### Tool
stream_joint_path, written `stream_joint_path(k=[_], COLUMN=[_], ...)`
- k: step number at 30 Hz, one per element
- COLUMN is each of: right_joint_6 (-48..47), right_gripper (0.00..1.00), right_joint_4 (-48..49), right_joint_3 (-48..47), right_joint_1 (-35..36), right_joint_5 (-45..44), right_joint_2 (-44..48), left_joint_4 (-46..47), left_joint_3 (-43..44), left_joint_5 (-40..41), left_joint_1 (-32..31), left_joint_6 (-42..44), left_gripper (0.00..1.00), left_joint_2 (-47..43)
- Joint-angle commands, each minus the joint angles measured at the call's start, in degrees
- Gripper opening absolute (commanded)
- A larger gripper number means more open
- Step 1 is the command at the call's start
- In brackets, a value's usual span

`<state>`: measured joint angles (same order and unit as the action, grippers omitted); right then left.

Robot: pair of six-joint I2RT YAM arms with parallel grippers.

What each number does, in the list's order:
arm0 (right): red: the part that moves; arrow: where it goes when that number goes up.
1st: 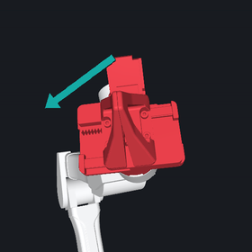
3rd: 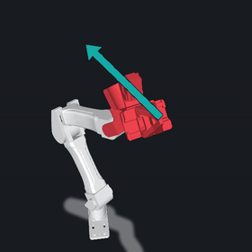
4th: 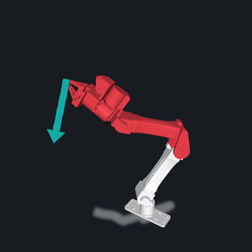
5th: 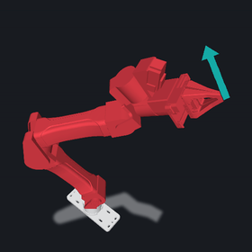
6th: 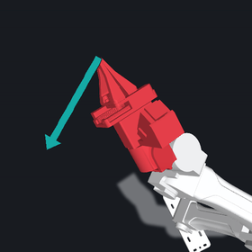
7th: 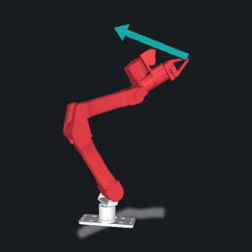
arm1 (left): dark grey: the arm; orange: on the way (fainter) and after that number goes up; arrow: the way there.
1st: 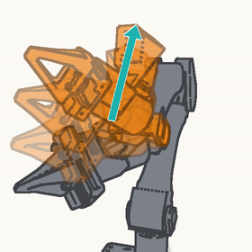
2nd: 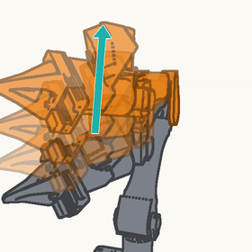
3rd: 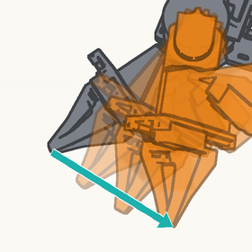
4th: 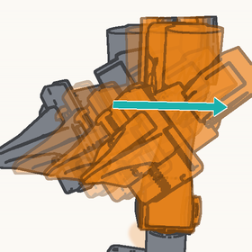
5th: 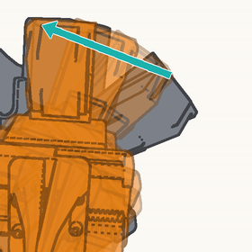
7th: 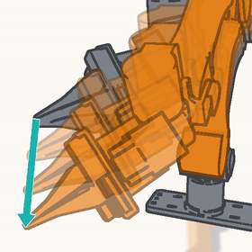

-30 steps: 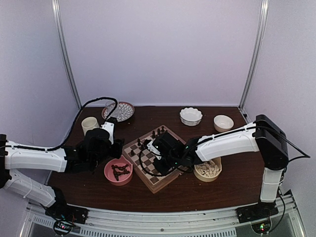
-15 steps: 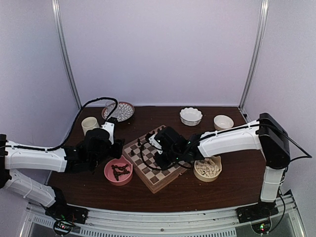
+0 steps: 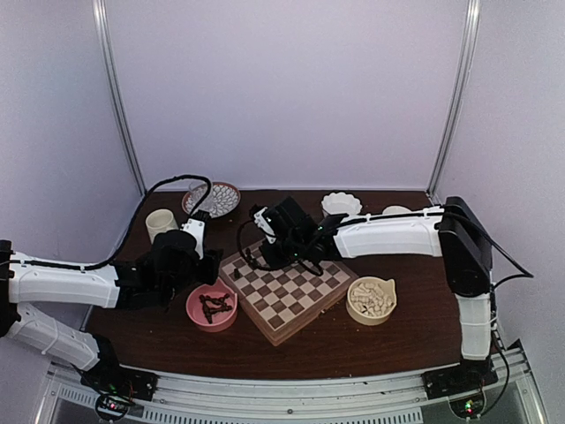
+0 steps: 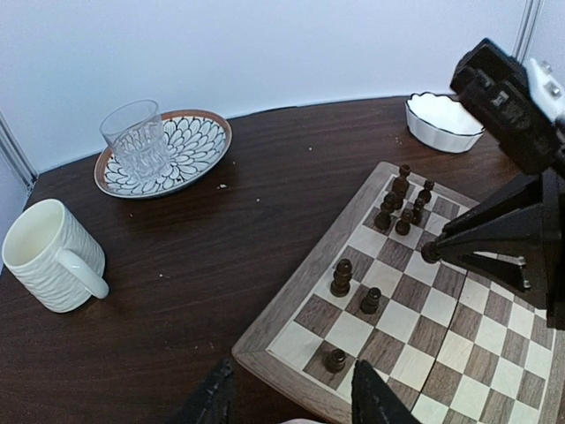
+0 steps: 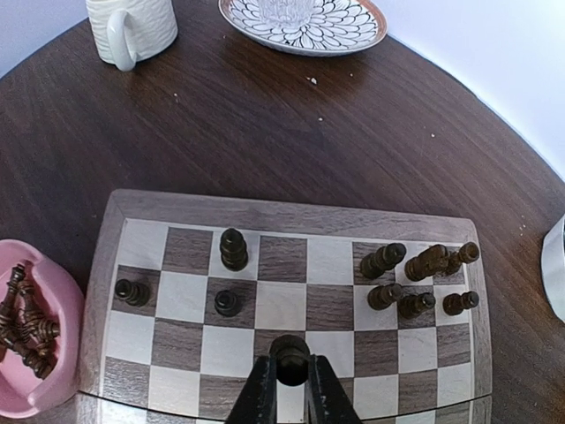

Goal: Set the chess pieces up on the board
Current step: Place the pawn at e8.

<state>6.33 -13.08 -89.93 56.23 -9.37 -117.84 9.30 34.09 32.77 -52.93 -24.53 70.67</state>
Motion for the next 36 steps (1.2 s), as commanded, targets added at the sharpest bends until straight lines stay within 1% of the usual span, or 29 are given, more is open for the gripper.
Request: stream_joint_path(k=[1,6,23,36], right_joint_6=[-2.0,-1.9,-1.7,-2.1], right_gripper=[0.11,0.12,0.12,0.12], right_joint_4=[-2.6,-3.9,-5.0,-5.5], right_joint_3=[-4.4,-7.8,-11.9,-11.4], right_joint_1=[-0.7,-1.4,-3.1,-3.2], right_joint_5=[-2.8,-2.1,-1.6,-3.8], right_joint_2=[-3.6,-6.9,-12.1,-12.8], left_joint_4=[0.8,0.8,-0.6,-2.0], left_joint_3=[1.6,1.4,2.0,3.0], left_joint_5=[-0.1,0.2,1.1,1.1], left_joint_1=[-0.5,-0.5,-0.7,-0.8], left_joint_6=[0.6,0.9,0.5,0.2], left_gripper=[0.46,0.46,0.47,0.46], left_joint_2=[-1.5,-1.7,-1.9,-1.0])
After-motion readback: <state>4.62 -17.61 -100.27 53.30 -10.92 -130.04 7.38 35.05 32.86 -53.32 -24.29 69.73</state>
